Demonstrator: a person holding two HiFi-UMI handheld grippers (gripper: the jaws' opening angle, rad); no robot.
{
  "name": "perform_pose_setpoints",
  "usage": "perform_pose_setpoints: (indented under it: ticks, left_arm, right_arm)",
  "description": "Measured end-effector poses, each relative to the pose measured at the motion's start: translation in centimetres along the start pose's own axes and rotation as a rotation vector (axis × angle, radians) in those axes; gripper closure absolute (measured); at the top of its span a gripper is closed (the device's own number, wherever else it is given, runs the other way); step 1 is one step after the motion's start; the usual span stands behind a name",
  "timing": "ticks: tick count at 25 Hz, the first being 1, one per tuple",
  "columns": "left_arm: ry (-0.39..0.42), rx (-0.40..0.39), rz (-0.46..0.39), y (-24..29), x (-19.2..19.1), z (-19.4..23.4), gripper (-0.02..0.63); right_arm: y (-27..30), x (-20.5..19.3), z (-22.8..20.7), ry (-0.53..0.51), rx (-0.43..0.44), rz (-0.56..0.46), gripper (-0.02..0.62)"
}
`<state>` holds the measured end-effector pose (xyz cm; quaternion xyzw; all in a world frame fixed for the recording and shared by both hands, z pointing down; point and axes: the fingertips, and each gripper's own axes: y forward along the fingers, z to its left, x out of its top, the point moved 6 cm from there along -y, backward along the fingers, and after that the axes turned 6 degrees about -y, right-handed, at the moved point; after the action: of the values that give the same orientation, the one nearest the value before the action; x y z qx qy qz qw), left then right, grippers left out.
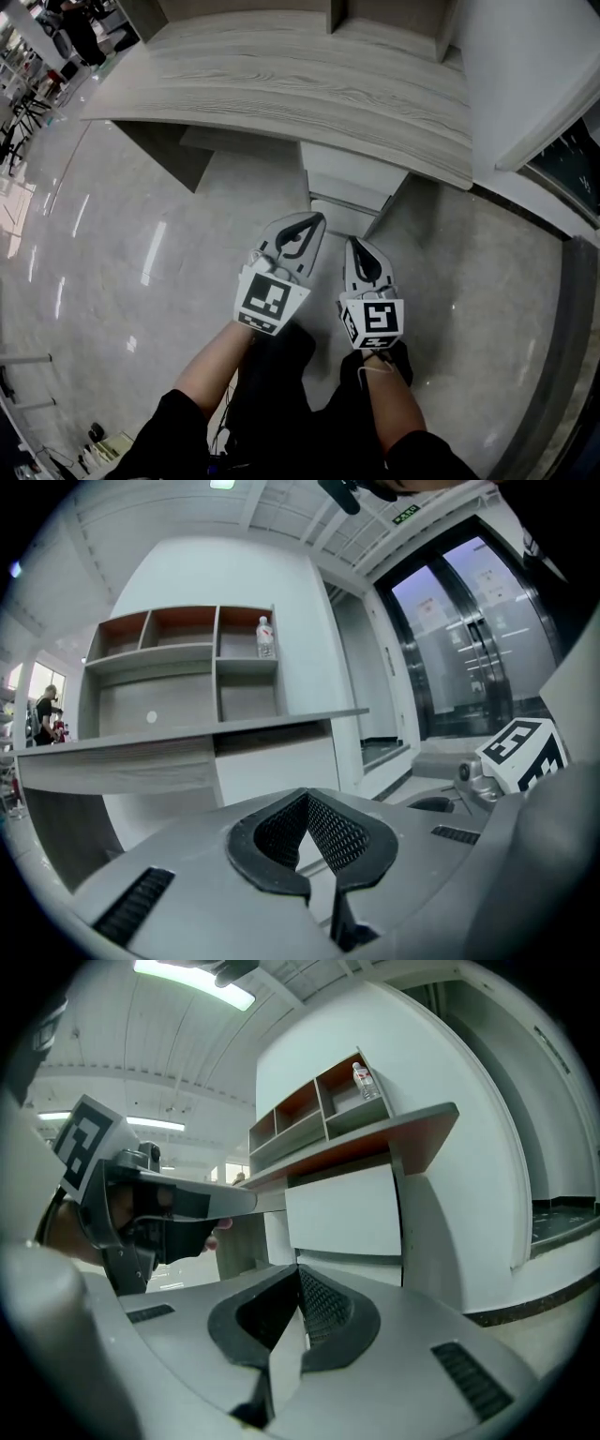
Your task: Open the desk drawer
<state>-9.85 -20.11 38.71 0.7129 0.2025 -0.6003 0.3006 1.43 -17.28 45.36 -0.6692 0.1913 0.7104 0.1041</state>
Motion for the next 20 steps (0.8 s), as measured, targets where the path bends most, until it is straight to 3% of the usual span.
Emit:
perform_pose_setpoints:
  ticks: [4, 14, 17, 20]
  left_arm:
    - [0.003, 0.018, 0.000, 0.5, -3.2, -0.6, 0.603]
    - [-0.058, 0.035, -0.099, 1.9, -5.0, -0.9, 0.603]
    - [-0.051, 0.089, -0.052, 2.6, -7.2, -0.8, 0.603]
    - [-0.027, 0.098, -0.028, 1.5, -8.5, -2.0, 0.603]
  right_arm:
    - [0.4, -2.7, 0.1, 0.004, 0.014, -0.015, 0.589]
    - [1.4, -6.1, 0.0, -0.008, -0.023, -0.008, 0.589]
    - [1.6, -6.9, -0.7, -0.003, -0.027, -0.043, 0.589]
    - [1.7, -8.0, -1.3, 0.068, -0.014, -0.088, 0.589]
